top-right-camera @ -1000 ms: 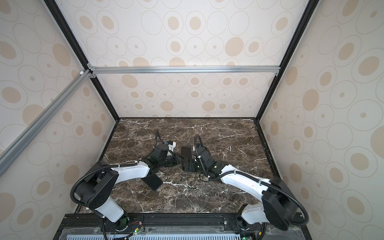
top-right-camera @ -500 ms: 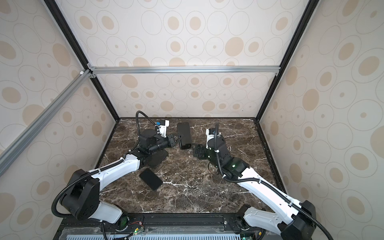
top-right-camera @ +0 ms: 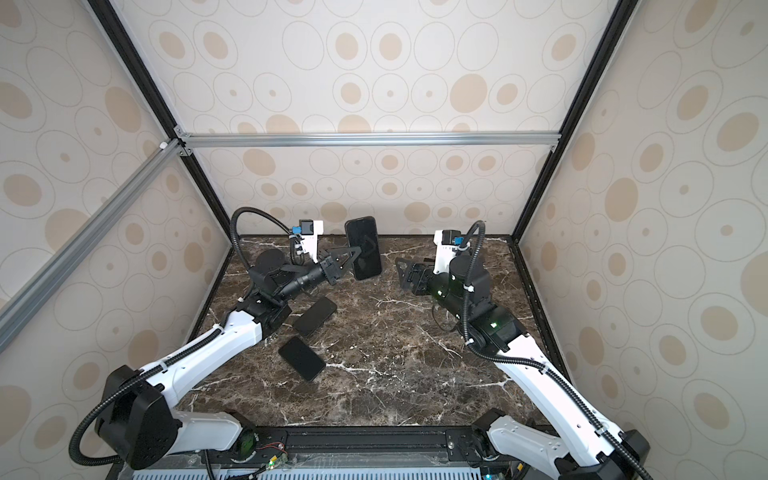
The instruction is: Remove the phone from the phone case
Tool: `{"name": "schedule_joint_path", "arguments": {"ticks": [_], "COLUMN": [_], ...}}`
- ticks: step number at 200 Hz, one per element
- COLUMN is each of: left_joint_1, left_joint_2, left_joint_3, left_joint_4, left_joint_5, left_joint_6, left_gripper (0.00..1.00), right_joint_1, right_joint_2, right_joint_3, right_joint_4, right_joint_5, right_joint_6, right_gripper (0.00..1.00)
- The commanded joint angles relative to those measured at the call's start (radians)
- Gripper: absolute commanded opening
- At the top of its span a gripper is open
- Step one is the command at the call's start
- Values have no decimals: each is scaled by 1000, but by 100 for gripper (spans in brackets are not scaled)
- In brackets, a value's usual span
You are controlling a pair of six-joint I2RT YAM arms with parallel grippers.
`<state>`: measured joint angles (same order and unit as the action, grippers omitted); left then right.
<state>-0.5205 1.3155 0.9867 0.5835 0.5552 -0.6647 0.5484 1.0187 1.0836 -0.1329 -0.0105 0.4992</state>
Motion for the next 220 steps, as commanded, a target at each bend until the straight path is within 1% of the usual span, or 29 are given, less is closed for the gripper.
{"name": "schedule_joint_path", "arguments": {"ticks": [1,9,17,30,43,55,86,125,138,161,182,197,220], "left_joint_1": [6,6,6,6,6,6,-3,-17,-16,-16,-18,-18,-19], "left_joint_2": [-75,-92,-97,-99,-99,-99,-111,-111,-110,-101,-104,-108,-112], "left_joint_3": [-70,-91,-95,-95,-115,-132,-148,-168,-181,-174,-167,-161,-161], "left_joint_4": [179,200,210,216,278,341,405,505,548,567,570,536,533], "left_joint_5": [-18,-18,3,52,108,155,222,267,289,332,342,340,335], "left_joint_6": [35,37,46,57,33,6,-15,-50,-64,-82,-85,-66,-68], "left_gripper": [0,0,0,0,0,0,0,0,0,0,0,0,0], "right_joint_1": [-4,-5,-4,-5,-5,-4,-6,-10,-8,-9,-8,-8,-8], "right_joint_2": [-33,-38,-36,-22,-6,5,34,105,126,158,186,195,206], "right_joint_3": [-41,-61,-67,-56,-33,-33,-29,-2,16,61,82,80,82], "right_joint_4": [156,213,252,288,311,371,524,731,760,769,802,836,856], "right_joint_5": [-93,-134,-174,-251,-321,-366,-444,-505,-528,-610,-667,-677,-691], "right_joint_6": [-16,-18,-22,-23,-16,13,78,237,275,300,335,368,394], "right_gripper": [87,92,92,91,89,87,87,83,83,81,74,69,59]}}
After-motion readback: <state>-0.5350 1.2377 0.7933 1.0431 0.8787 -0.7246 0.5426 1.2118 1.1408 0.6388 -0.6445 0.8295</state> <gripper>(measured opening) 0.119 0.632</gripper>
